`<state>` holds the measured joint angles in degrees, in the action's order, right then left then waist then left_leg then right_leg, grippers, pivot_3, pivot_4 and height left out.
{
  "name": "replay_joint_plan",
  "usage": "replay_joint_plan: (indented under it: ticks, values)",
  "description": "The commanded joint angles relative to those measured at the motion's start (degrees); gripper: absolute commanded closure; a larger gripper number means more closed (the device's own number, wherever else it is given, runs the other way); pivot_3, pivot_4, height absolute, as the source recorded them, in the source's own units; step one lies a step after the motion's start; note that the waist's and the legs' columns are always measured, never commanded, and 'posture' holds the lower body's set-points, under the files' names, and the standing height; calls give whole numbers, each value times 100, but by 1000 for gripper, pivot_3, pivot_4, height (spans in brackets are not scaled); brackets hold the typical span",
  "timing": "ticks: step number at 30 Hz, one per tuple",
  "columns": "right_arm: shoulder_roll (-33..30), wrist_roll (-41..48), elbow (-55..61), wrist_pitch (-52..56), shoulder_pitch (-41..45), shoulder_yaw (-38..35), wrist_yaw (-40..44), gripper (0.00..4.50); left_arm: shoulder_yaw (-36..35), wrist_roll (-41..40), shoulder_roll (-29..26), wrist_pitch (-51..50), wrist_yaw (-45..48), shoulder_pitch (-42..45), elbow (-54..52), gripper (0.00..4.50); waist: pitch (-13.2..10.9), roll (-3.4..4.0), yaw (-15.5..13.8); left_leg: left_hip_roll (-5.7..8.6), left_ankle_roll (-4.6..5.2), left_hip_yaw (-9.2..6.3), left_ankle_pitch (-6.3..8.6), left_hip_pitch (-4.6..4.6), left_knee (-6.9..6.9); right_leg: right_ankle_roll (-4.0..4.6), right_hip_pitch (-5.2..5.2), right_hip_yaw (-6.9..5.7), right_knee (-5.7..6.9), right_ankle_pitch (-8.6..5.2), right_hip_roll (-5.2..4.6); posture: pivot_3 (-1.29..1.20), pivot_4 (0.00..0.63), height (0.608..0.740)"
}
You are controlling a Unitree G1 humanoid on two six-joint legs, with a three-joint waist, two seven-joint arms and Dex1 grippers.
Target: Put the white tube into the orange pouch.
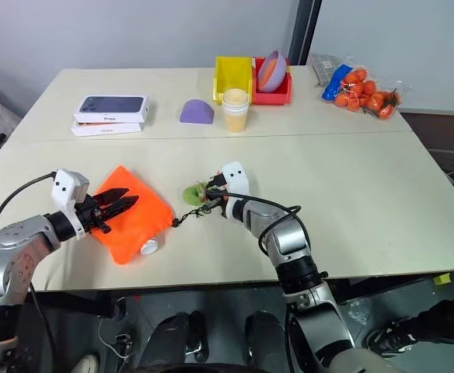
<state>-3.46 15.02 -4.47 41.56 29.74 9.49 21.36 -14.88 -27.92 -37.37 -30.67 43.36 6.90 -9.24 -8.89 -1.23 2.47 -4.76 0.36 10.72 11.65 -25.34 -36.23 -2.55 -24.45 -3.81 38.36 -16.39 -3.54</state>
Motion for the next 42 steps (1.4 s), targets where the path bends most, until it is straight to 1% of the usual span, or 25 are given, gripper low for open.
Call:
replay_joint_plan:
  ticks: [1, 5, 8, 11, 12, 17, 21, 24, 25, 29, 32, 35, 42]
  values:
    - [-153, 146, 612, -243, -81, -350, 71, 4457, -154, -119, -62, -6, -33, 79, -225, 2636, 0, 0, -1, 1, 0, 0, 0, -1, 0, 0, 0, 0, -1, 0, -1, 0, 150, 740]
    - [-396, 484, 1195, -213, -128, -900, 137, 4457, -55, -375, 49, -233, 6, 290, -282, 2636, 0, 0, -1, 2, 0, 0, 1, -1, 0, 0, 0, 0, -1, 0, -1, 0, 150, 740]
    - [-626, 696, 1525, -117, -93, -1274, 141, 4500, 132, -467, 88, -300, 185, 484, -183, 1791, 0, 0, 3, 1, 1, -1, 0, 0, 1, 0, 0, 0, 0, 0, 0, 0, 150, 740]
    - [-765, 798, 1690, -61, -55, -1402, 125, 4500, 367, -454, 92, -325, 344, 687, -43, 271, 0, 0, 4, 1, 1, 0, 0, 0, 2, 0, 0, 0, 0, 0, 1, 0, 150, 740]
    - [-793, 823, 1726, -50, -44, -1419, 115, 4500, 447, -422, 89, -307, 398, 755, 19, 84, 0, 0, 4, 1, 1, 0, 0, 1, 1, 0, 0, 0, 0, 0, 2, 0, 150, 740]
    - [-814, 869, 1830, -47, -30, -1392, 53, 4500, 903, -154, 177, -28, 644, 1252, 440, 84, 0, 0, 3, 1, 2, 0, -1, 0, 0, 0, 0, 0, 0, 0, 5, 0, 150, 740]
    - [-803, 892, 1867, -53, -52, -1351, 17, 4500, 1262, 320, 230, 480, 611, 1358, 364, 84, 0, 0, -3, 2, 2, 1, -1, -1, 0, -1, 0, 0, -1, 0, 5, 0, 150, 740]
    - [-770, 902, 1859, -67, -62, -1319, 3, 4500, 1811, 1248, 454, 1115, -27, 1274, -203, 84, 0, 0, -9, 2, 2, 1, -1, -1, 0, -1, 0, 1, -1, 0, 4, 0, 150, 740]
    - [-766, 910, 1859, -67, -64, -1315, 2, 4500, 1927, 1459, 491, 1261, -143, 1238, -317, 84, 0, 0, -12, 2, 2, 0, -1, -1, 0, -1, 0, 1, -1, 0, 4, 0, 150, 740]
    - [-774, 945, 1833, -77, -58, -1295, 26, 4500, 2559, 2725, 527, 1656, -842, 1087, -712, 84, 0, 1, -8, 2, 3, 1, -1, -1, 1, -1, 0, 3, -1, 0, 4, 0, 150, 740]
    - [-773, 958, 1769, -84, -20, -1258, 75, 4500, 2919, 3491, 759, 1538, -1466, 949, -956, 84, 0, 1, -3, 1, 11, 0, 4, 0, 2, 0, -1, 3, -1, 0, 6, 0, 150, 740]
    - [-777, 963, 1734, -82, 5, -1233, 109, 4500, 3020, 3937, 918, 1347, -1801, 862, -979, 84, 0, 1, -7, 2, 14, 0, 5, -1, 0, -1, -1, 2, -1, 0, 5, 0, 150, 740]
    - [-785, 960, 1705, -82, 19, -1183, 137, 4500, 3077, 4201, 1164, 1101, -1951, 713, -992, 84, 0, 1, -9, 1, 20, -1, 8, -1, 0, -1, -1, 2, 0, 0, 5, 0, 150, 740]
